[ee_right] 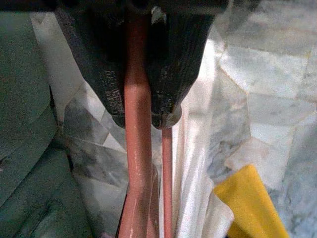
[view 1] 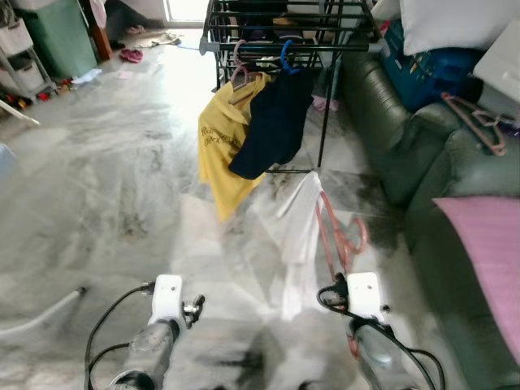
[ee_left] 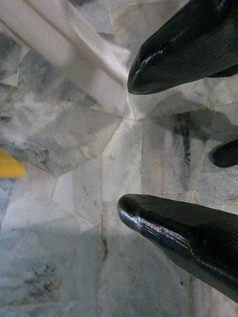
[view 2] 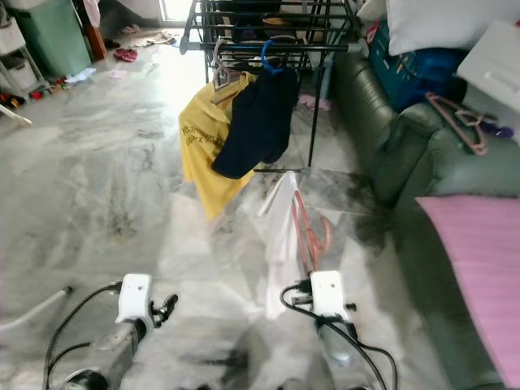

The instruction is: Hang hanger

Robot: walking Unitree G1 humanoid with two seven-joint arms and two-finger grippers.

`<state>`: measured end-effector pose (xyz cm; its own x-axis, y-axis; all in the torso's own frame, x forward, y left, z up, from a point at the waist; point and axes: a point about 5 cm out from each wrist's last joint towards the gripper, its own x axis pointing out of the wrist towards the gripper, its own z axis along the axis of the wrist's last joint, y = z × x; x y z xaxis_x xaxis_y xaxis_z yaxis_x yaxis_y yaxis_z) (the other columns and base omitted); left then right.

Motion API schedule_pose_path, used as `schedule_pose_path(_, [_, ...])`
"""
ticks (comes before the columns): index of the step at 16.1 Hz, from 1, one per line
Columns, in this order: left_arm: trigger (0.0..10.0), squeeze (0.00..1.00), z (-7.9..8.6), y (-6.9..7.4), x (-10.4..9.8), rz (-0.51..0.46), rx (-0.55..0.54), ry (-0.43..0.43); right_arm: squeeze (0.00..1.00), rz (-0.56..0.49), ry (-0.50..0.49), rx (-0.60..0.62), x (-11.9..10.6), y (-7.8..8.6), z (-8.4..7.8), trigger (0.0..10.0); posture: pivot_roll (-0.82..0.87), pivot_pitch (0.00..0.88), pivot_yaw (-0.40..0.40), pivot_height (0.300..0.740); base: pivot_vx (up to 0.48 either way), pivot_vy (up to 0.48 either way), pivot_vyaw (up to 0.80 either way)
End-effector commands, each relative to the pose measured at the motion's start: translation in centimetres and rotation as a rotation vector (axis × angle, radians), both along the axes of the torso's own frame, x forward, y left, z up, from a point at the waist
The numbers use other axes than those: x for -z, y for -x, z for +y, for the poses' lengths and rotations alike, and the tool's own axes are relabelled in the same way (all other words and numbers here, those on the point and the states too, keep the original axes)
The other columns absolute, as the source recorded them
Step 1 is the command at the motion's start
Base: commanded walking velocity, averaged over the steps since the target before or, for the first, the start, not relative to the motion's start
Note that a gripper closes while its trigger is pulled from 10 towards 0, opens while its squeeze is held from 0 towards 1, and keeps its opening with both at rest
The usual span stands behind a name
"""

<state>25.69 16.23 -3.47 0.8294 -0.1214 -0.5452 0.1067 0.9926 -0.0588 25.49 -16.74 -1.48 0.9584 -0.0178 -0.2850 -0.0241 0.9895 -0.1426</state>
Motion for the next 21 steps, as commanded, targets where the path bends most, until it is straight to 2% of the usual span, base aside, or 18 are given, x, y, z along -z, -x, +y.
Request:
schedule_pose_path(1, [10.0, 0.0, 0.39, 0.33, 0.23, 0.013, 0.016, -0.02, 0.0, -0.043, -0.009, 0.004, -0.67, -0.56, 0.33, 10.0, -0.16, 0.105, 0.015, 0.74, 0.0, 0.48, 0.0])
schedule_pose_path(6, [10.0, 0.0, 0.3, 0.12, 0.05, 0.004, 0.025, -0.022, 0.0, -0.046, -0.014, 0.014, -0.69, -0.58, 0.43, 10.0, -0.16, 0.109, 0.026, 0.74, 0.0, 0.451, 0.0])
schedule_pose_path(12, [10.0, 0.0, 0.45, -0.07, -0.18, -0.02, 0.041, -0.063, 0.0, -0.043, -0.014, 0.021, -0.61, -0.51, 0.44, 10.0, -0.16, 0.11, 0.028, 0.74, 0.0, 0.0, 0.0])
schedule_pose_path(21, [10.0, 0.0, 0.27, 0.15, -0.04, -0.019, 0.066, -0.071, 0.0, -0.041, -0.008, 0.011, -0.66, -0.64, 0.51, 10.0, -0.16, 0.111, 0.026, 0.74, 0.0, 0.0, 0.0])
